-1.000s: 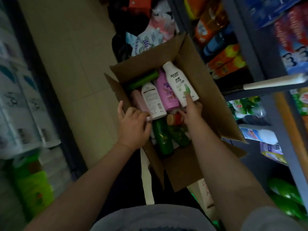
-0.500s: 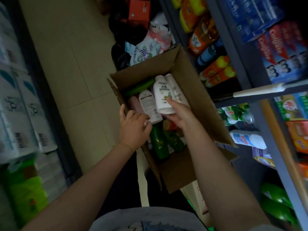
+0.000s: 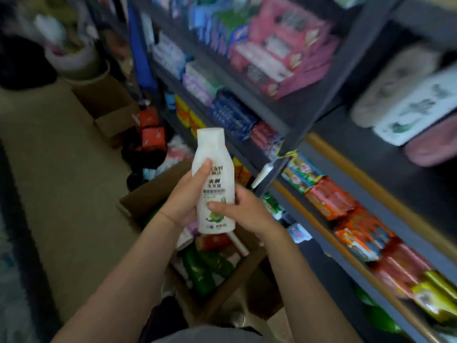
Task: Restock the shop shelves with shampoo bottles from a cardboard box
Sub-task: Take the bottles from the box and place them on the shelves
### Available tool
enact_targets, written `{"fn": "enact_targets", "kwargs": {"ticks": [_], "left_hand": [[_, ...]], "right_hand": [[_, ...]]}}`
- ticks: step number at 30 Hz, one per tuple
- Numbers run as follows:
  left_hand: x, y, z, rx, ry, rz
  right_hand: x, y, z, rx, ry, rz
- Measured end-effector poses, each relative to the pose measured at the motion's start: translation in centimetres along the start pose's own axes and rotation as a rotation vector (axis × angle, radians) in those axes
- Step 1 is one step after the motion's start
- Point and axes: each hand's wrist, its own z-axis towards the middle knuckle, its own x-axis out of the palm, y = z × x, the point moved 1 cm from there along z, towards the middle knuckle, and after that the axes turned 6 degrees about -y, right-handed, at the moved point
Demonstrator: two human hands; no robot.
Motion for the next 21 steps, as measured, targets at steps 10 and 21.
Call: {"fn": "enact_targets", "kwargs": {"ticks": [10, 21], "left_hand": [[17.0, -4.9, -1.5, 0.269, 0.331, 0.324], [24.5, -0.1, 4.3, 0.513, 0.438, 1.077]], "right_hand": [[-14.1, 5.3, -9.4, -0.375, -0.696, -0.114], [-23.8, 4.6, -8.4, -0.326, -1.048, -0.021]]}}
